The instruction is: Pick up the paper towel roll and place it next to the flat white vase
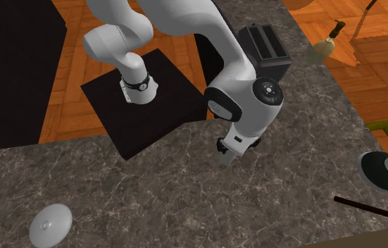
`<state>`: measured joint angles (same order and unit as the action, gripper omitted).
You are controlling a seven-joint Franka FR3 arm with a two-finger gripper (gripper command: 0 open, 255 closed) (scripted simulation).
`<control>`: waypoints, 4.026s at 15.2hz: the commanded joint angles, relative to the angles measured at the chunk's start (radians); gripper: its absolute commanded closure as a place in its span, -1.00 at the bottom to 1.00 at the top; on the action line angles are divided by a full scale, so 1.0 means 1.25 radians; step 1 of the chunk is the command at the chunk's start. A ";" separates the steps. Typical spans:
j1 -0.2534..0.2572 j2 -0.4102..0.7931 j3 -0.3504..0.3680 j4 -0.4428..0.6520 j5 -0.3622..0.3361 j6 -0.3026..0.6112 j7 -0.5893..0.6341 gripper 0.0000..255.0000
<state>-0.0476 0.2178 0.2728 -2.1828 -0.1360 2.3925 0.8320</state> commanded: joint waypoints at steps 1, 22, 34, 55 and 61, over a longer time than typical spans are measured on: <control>-0.001 -0.011 0.002 0.004 0.006 -0.015 -0.004 1.00; -0.009 -0.128 0.012 0.079 0.061 -0.200 -0.046 1.00; 0.041 -0.061 0.037 -0.120 -0.073 -0.010 0.056 -1.00; 0.135 0.152 -0.053 -0.211 -0.357 0.202 0.277 -1.00; 0.135 0.152 -0.053 -0.211 -0.357 0.202 0.277 1.00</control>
<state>0.1216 0.4083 0.2064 -2.4461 -0.5823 2.6445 1.1777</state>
